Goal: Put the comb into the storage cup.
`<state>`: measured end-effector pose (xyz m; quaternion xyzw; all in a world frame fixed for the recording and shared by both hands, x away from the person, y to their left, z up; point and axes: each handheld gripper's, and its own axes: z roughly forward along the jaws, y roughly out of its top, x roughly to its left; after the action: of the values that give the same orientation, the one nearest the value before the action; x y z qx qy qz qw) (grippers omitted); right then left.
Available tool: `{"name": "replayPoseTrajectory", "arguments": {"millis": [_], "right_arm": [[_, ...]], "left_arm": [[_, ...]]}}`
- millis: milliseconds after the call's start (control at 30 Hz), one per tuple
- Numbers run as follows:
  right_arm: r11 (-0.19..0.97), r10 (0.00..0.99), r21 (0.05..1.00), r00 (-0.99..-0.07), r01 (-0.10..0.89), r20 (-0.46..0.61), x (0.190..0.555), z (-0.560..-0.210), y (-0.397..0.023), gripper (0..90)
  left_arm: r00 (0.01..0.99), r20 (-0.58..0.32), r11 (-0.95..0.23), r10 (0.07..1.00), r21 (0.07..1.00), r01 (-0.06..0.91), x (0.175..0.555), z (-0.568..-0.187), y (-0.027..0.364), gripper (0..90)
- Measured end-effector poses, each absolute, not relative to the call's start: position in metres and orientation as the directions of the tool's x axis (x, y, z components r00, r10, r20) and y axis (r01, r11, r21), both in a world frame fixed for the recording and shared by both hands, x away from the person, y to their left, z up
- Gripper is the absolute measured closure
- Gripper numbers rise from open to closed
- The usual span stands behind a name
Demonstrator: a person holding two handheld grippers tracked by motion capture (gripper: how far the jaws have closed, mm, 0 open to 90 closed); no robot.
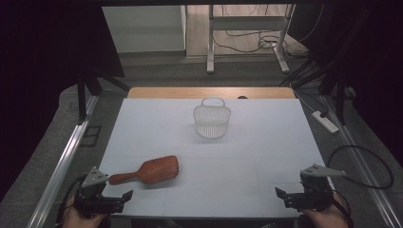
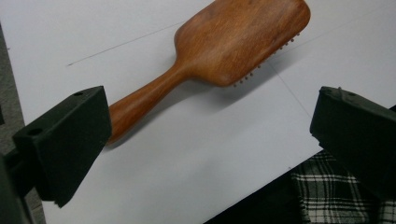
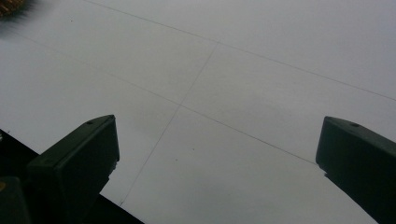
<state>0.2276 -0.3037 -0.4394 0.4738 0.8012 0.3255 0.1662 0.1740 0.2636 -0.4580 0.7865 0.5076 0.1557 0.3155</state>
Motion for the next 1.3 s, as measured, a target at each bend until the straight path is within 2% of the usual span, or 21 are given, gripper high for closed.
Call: {"name": "replayPoseTrajectory", "arguments": {"millis": [1000,1300], "right_arm": [[0.343,0.864,0.679,-0.502,0.649,0.043,0.228,-0.44,-0.303,0.0],[0.343,0.865,0.677,-0.5,0.651,0.043,0.228,-0.44,-0.303,0.0]], "left_arm": [[0.503,-0.095,-0.361,0.859,0.584,0.727,0.214,-0.459,0.251,0.0],[0.51,-0.077,-0.386,0.857,0.56,0.733,0.231,-0.457,0.249,0.3]]}}
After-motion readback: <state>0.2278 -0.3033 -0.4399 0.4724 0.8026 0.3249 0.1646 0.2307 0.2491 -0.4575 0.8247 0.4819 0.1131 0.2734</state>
